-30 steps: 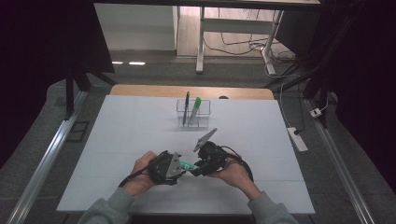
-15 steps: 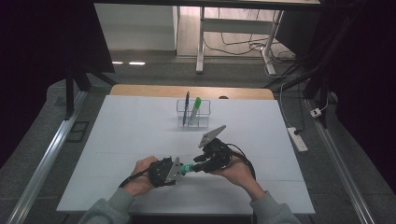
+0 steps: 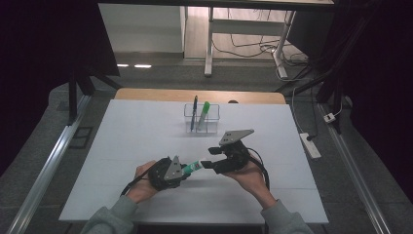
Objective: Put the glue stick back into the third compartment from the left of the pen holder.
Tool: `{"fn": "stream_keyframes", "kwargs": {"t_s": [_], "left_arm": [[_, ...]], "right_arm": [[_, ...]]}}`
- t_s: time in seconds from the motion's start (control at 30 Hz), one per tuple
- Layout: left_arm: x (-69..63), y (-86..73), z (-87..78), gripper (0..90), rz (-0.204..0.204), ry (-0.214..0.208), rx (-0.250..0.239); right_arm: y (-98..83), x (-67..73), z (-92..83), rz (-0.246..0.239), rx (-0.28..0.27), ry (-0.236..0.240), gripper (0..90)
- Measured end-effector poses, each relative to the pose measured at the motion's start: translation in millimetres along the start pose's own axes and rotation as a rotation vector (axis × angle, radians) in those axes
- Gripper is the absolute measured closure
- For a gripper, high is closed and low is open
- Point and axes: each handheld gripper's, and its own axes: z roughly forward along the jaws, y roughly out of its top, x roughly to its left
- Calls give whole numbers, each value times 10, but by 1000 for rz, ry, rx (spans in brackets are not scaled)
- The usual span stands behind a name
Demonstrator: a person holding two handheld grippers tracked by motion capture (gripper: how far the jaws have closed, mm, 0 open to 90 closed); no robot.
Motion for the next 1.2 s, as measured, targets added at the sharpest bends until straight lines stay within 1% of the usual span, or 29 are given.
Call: {"fn": "stream_keyframes", "kwargs": {"t_s": [0.1,0.17,0.27,0.33,0.43,0.63,0.73,0.77,0.8,0.83,0.9,0.93,1.0,1.07,1.13,1.2], "left_arm": [[32,-23,-12,653,-27,7,-15],[52,-36,-22,653,-47,16,-25],[74,-48,-39,653,-75,31,-48],[80,-50,-51,654,-80,41,-57],[74,-45,-58,653,-83,44,-69],[50,-26,-41,653,-89,34,-82],[21,-7,-27,653,-80,22,-88],[9,1,-21,653,-74,19,-91],[-2,11,-16,653,-67,17,-89],[-18,21,-5,652,-69,14,-93],[-36,35,5,652,-56,13,-85],[-42,38,12,652,-54,17,-81],[-37,34,23,650,-55,14,-74],[-41,35,39,648,-51,16,-65],[-47,41,59,645,-53,15,-61],[-45,45,73,637,-70,13,-67]], "right_arm": [[-13,-37,-27,29,-29,-14,365],[-25,-53,-42,41,-39,-31,355],[-51,-82,-39,62,-45,-28,350],[-66,-90,-6,81,-37,-18,343],[-73,-69,45,77,-28,-16,342],[-85,-33,126,82,-28,-5,352],[-94,-23,164,87,-21,-2,381],[-96,-23,172,91,-22,0,404],[-100,-25,180,97,-29,12,428],[-103,-26,183,103,-34,22,461],[-106,-22,185,105,-48,35,507],[-104,-16,183,103,-49,33,519],[-101,-15,173,99,-62,44,553],[-99,-20,155,108,-89,79,600],[-95,-16,139,107,-107,111,632],[-87,9,128,90,-110,110,642]]}}
